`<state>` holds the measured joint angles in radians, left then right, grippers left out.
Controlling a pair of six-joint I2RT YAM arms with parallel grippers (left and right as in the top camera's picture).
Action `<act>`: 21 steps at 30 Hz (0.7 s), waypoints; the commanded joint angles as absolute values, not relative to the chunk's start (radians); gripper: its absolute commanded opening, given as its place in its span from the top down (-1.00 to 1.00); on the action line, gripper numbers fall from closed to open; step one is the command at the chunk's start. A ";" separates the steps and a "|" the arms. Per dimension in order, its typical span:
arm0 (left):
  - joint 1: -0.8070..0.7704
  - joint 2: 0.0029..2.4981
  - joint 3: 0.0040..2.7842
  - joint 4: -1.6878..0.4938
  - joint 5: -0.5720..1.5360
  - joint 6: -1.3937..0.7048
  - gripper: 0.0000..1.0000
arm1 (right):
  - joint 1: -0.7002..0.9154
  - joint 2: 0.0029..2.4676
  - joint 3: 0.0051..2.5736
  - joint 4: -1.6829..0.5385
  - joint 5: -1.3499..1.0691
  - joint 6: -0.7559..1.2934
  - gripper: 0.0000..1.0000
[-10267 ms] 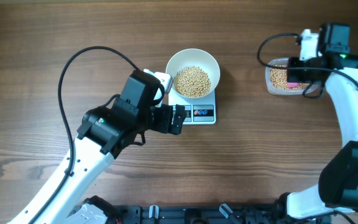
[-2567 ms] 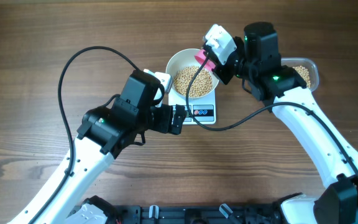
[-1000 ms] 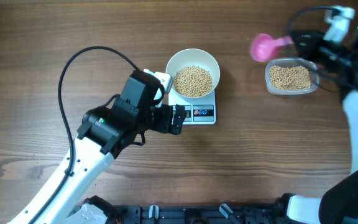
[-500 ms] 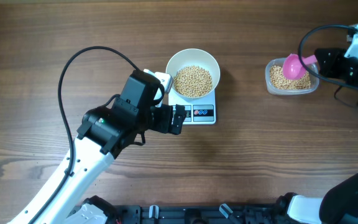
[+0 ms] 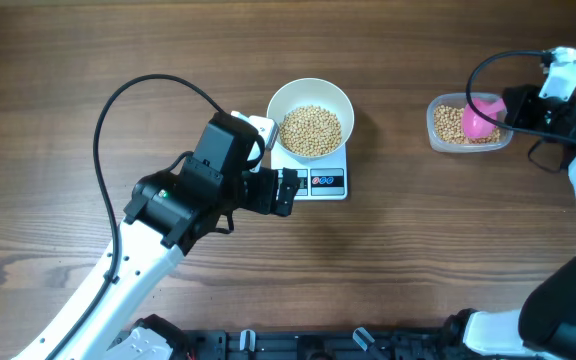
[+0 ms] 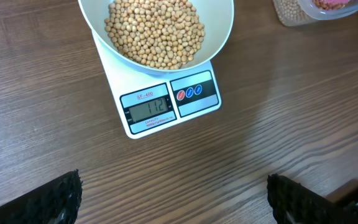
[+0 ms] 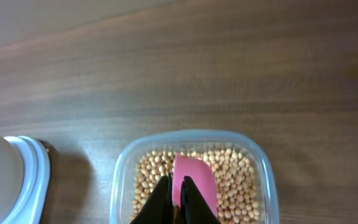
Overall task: Scoop item into bowl and weigh 150g on scale
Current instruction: 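Dig the pink scoop down into the soybeans in the tub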
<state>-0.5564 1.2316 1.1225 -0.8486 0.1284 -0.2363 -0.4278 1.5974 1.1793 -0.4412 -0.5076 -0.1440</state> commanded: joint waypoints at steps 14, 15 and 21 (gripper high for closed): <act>-0.561 1.231 1.118 -0.849 0.119 -0.216 -1.00 | -0.422 1.618 1.171 -0.532 -0.493 -0.154 0.91; -0.561 1.231 1.118 -0.849 0.119 -0.216 -1.00 | -0.422 1.618 1.171 -0.544 -0.493 -0.154 0.91; -0.561 1.231 1.118 -0.849 0.119 -0.216 -1.00 | -0.422 1.618 1.171 -0.587 -0.493 -0.106 0.91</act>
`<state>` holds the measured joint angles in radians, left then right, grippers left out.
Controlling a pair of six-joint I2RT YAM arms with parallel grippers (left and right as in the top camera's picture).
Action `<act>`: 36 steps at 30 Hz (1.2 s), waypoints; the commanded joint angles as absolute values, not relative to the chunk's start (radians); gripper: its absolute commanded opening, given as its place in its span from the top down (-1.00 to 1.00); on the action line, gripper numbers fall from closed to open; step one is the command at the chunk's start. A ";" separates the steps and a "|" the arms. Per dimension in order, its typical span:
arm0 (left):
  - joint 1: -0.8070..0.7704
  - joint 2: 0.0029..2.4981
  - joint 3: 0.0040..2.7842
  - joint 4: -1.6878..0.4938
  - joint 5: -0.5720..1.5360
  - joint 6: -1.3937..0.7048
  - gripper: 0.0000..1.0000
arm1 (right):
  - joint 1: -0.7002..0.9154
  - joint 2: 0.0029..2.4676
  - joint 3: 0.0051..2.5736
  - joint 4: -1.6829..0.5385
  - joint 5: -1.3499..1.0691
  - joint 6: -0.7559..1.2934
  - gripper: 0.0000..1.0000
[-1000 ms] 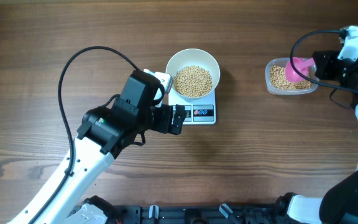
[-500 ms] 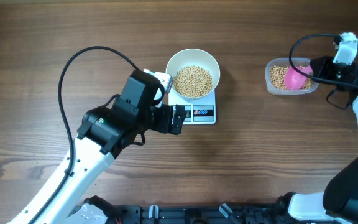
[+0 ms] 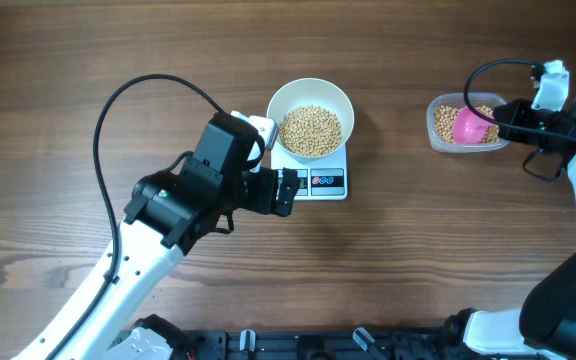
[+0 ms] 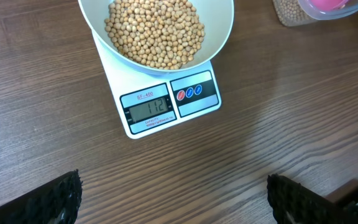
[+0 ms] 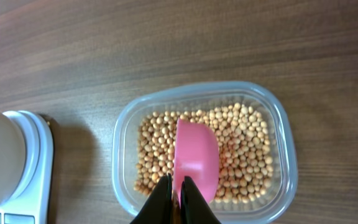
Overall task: Scoop item into bowl and weigh 150g on scale
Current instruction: 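Dig the pink scoop down into the soybeans in the tub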
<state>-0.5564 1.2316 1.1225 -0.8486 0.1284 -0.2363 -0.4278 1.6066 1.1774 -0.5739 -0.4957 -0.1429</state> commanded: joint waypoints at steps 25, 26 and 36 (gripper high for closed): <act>-0.561 1.231 1.118 -0.849 0.119 -0.216 -1.00 | -0.422 1.618 1.171 -0.711 -0.595 0.033 0.91; -0.561 1.231 1.118 -0.849 0.119 -0.216 -1.00 | -0.422 1.618 1.171 -0.704 -0.595 0.031 0.91; -0.561 1.231 1.118 -0.849 0.119 -0.216 -1.00 | -0.423 1.618 1.171 -0.611 -0.403 -0.030 0.91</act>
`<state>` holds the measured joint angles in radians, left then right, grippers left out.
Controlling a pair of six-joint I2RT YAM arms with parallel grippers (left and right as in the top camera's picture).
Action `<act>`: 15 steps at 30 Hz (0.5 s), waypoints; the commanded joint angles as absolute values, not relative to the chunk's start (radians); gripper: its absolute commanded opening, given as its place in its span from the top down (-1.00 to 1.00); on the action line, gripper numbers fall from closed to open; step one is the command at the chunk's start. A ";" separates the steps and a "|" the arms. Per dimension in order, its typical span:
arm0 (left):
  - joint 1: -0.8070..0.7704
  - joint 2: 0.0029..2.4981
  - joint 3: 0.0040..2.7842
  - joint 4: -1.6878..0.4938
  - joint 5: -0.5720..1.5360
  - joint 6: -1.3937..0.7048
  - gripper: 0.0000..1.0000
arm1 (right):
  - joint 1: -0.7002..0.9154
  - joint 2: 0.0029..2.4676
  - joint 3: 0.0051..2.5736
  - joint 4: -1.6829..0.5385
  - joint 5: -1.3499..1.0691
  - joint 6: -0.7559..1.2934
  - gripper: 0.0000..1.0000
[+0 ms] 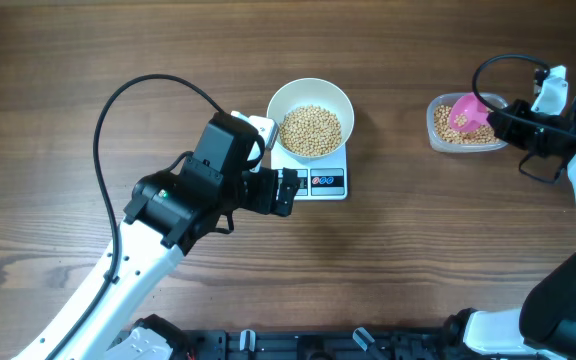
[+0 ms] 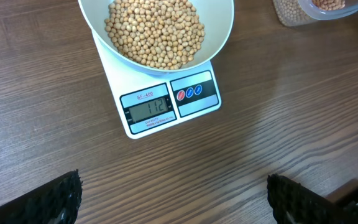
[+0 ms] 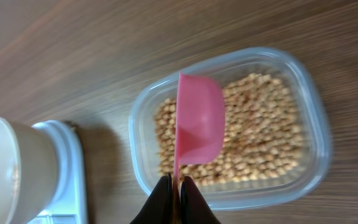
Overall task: Scoop item into bowl and weigh 150g on scale
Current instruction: 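Dig the pink scoop down into the soybeans in the tub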
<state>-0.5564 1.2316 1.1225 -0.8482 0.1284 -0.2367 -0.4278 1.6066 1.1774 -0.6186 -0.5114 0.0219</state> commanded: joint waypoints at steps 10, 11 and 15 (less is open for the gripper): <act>-0.561 1.231 1.118 -0.849 0.119 -0.216 -1.00 | -0.419 1.618 1.171 -0.601 -0.265 -0.324 0.91; -0.561 1.231 1.118 -0.849 0.119 -0.216 -1.00 | -0.417 1.618 1.171 -0.601 -0.266 -0.344 0.92; -0.561 1.231 1.118 -0.849 0.119 -0.216 -1.00 | -0.385 1.620 1.170 -0.603 -0.258 -0.390 0.91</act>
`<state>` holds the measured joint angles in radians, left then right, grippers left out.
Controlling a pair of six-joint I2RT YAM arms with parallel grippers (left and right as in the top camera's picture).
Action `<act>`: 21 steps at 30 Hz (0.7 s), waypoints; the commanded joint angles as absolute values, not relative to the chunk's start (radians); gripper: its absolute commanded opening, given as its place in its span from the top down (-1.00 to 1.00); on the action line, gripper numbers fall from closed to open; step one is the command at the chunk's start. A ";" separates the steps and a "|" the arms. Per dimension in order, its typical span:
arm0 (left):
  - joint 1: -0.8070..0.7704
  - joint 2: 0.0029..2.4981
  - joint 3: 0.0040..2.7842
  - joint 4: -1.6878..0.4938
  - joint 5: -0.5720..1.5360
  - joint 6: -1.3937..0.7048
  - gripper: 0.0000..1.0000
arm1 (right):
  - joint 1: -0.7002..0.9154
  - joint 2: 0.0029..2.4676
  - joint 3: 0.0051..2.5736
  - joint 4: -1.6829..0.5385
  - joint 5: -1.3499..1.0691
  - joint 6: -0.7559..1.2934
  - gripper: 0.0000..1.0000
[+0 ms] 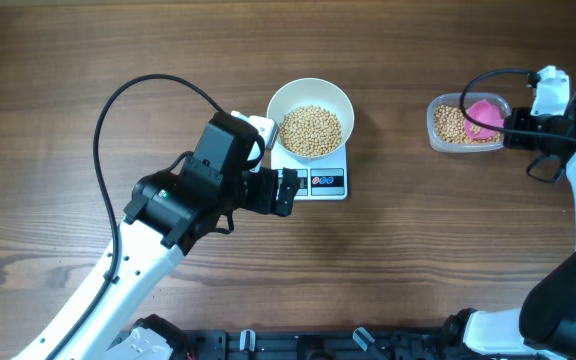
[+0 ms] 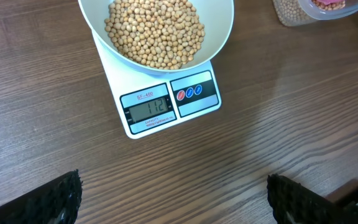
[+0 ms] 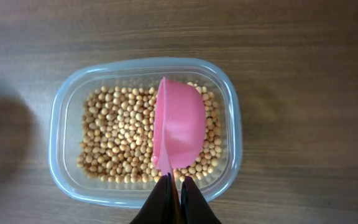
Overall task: Scoop item into bowl and weigh 150g on scale
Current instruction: 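Dig the pink scoop down into the soybeans in the tub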
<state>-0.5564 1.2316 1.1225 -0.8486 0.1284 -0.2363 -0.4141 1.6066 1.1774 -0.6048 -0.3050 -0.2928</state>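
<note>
A white bowl point(image 1: 310, 116) of soybeans sits on a white scale point(image 2: 166, 102) whose display reads 112. At the right, a clear tub point(image 3: 144, 129) holds more soybeans. My right gripper point(image 3: 174, 186) is shut on the handle of a pink scoop point(image 3: 179, 131), which lies tilted in the tub's right half. In the overhead view the scoop point(image 1: 483, 111) shows over the tub point(image 1: 468, 123). My left gripper point(image 2: 173, 199) hangs open below the scale, its fingers point(image 2: 55, 199) far apart over bare wood.
The wooden table point(image 1: 418, 250) spreads all around. A black cable point(image 1: 158, 90) loops from the left arm over the table behind it. The right arm's cable arches over the tub's far side.
The pink scoop sat over the tub's left-middle part, turned on edge. Now it is over the right half, nearer the beans. The left arm and scale reading are unchanged.
The scoop was in the tub, held by my right gripper, near its front middle. Then it lay flatter across the beans. Later it was turned on edge over the tub. Now it sits in the right half. The scale stayed at 112 throughout.
</note>
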 commanded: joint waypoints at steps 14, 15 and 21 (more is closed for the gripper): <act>-0.561 1.231 1.118 -0.849 0.119 -0.216 -1.00 | -0.260 1.659 1.170 -0.652 -0.321 -0.359 0.91; -0.561 1.231 1.118 -0.849 0.119 -0.216 -1.00 | -0.258 1.659 1.170 -0.656 -0.336 -0.359 0.91; -0.561 1.231 1.118 -0.849 0.119 -0.216 -1.00 | -0.259 1.659 1.170 -0.675 -0.365 -0.276 0.91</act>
